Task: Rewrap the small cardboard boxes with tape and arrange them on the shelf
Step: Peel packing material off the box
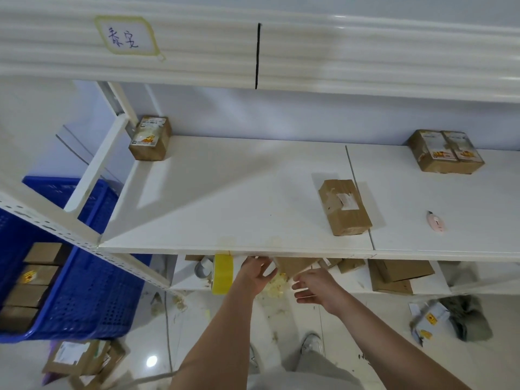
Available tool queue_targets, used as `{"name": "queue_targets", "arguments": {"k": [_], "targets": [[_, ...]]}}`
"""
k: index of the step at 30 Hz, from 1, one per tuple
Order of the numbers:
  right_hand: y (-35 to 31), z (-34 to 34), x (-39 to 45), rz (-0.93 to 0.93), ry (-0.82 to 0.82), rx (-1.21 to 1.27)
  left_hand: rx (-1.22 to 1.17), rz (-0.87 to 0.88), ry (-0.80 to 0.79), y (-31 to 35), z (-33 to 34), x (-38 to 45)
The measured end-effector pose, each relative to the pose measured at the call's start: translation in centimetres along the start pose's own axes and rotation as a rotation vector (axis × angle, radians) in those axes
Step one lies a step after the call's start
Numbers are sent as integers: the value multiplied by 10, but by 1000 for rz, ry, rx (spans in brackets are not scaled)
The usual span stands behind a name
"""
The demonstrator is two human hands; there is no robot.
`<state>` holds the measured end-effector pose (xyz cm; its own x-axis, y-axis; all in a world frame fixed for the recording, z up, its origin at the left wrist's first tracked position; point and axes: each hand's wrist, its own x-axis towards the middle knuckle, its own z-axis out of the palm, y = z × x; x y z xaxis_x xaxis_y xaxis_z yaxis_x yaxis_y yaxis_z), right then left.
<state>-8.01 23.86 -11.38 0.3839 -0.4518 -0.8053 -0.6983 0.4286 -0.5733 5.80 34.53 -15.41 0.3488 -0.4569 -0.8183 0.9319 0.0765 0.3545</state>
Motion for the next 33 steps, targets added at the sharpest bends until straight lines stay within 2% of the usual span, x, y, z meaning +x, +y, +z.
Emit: {"name": "queue_targets", "arguments": {"k": [4, 8, 14, 21, 25, 29, 33], "targets": [[-6, 6, 8, 7, 3, -10, 193, 8, 53, 1, -1, -3], [-12, 17, 15, -7, 36, -44, 374, -1, 169, 3, -5, -5], [-23, 35, 24, -24, 58, -41, 494, -17, 190, 7, -6, -16], [-32, 56, 22, 55, -17, 120, 507, -28, 224, 14, 1, -30], [-36, 59, 18, 74, -7, 208, 496, -100, 184, 15, 7, -41], [-37, 60, 15, 79, 71, 182, 468, -174, 152, 13, 8, -49], [-43, 60, 8, 64, 133, 49, 496, -191, 123, 10, 7, -59]]}}
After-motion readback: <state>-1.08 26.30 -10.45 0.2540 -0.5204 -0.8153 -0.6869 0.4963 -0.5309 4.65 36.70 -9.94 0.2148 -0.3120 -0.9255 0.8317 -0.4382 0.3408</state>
